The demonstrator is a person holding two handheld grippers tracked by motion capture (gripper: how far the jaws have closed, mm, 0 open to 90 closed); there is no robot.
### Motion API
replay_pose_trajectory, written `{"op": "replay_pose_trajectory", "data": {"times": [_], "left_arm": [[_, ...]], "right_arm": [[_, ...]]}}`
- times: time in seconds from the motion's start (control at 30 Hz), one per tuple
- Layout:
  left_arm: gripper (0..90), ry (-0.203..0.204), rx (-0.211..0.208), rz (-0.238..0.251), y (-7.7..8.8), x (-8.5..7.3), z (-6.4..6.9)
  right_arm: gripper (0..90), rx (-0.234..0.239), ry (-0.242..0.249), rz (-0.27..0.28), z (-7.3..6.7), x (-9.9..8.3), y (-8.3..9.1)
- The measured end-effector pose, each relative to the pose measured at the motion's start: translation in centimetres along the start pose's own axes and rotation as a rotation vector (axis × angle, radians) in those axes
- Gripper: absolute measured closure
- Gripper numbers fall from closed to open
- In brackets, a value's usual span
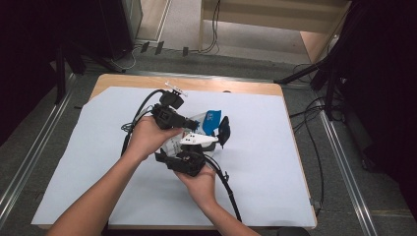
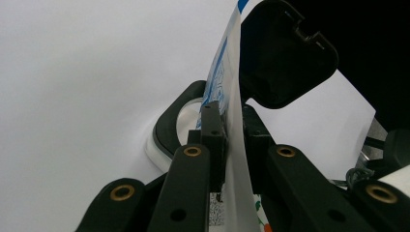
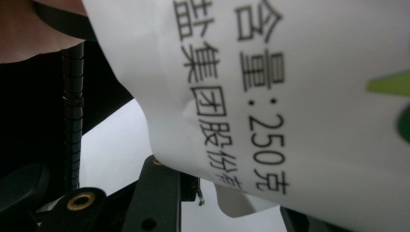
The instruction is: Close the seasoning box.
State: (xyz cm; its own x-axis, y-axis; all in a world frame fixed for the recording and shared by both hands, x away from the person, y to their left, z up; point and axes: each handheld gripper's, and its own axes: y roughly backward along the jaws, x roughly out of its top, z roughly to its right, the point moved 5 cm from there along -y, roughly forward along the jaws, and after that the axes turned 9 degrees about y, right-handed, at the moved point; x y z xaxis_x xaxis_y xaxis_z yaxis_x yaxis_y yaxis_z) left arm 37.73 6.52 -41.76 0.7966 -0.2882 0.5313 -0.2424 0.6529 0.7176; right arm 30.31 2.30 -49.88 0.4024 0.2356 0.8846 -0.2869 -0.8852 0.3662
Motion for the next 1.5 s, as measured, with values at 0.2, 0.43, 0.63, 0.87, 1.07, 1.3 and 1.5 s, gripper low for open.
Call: {"op": "replay_pose_trajectory", "data": {"times": [0.2, 0.43, 0.63, 0.87, 1.07, 1.3, 1.5], "left_arm": [[84.6, -0.003, 0.009, -0.017, -0.14, 0.17, 0.16], [84.5, 0.006, 0.005, -0.029, -0.41, 0.34, 0.1], [84.5, 0.004, 0.006, -0.036, -0.47, 0.34, 0.06], [84.5, -0.001, 0.008, -0.036, -0.56, 0.32, 0.07], [84.3, 0.0, -0.003, -0.02, -0.29, 0.2, 0.1], [84.2, 0.0, -0.011, -0.012, 0.15, 0.06, 0.13], [84.1, 0.0, -0.01, -0.008, 0.29, 0.03, 0.13]], "right_arm": [[68.7, 0.006, -0.011, 0.005, 0.04, 0.09, 0.07], [68.5, 0.006, -0.02, 0.008, 0.19, 0.11, 0.13], [68.5, 0.006, -0.021, 0.006, 0.24, 0.08, 0.11], [68.5, 0.004, -0.022, 0.004, 0.29, 0.05, 0.11], [68.5, 0.0, -0.014, 0.004, 0.22, 0.07, 0.11], [68.9, 0.0, 0.0, 0.009, 0.03, 0.18, 0.13], [68.9, 0.002, 0.005, 0.012, -0.03, 0.25, 0.13]]}}
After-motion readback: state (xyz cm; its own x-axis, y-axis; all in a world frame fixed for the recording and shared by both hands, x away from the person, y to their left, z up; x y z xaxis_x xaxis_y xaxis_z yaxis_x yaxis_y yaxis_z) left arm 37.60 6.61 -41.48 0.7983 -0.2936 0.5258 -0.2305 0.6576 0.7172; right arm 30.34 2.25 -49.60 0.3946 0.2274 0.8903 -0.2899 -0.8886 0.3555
